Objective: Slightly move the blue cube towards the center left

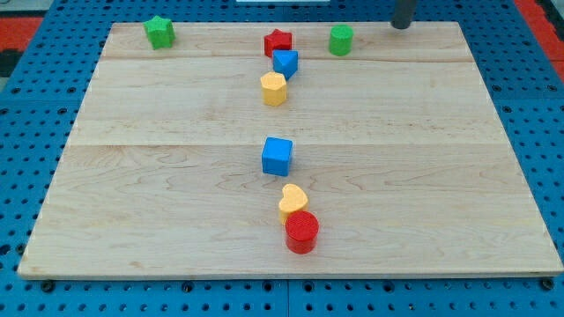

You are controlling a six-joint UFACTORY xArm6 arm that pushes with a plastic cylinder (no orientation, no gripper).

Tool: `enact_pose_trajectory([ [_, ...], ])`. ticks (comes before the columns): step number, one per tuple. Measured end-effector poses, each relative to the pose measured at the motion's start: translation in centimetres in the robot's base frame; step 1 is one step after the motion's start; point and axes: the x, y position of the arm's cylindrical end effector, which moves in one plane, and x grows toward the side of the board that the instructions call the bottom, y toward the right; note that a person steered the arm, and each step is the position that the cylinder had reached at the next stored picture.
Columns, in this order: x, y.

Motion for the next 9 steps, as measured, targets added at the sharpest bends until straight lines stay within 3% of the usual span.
enact_pose_trajectory([
  [2,6.9,-5.9],
  [3,13.0,-0.5],
  [4,24.5,2.5],
  [5,27.8,-5.6],
  [7,26.8,-26.5],
  [8,25.6,-28.7],
  [9,27.0,-30.6],
])
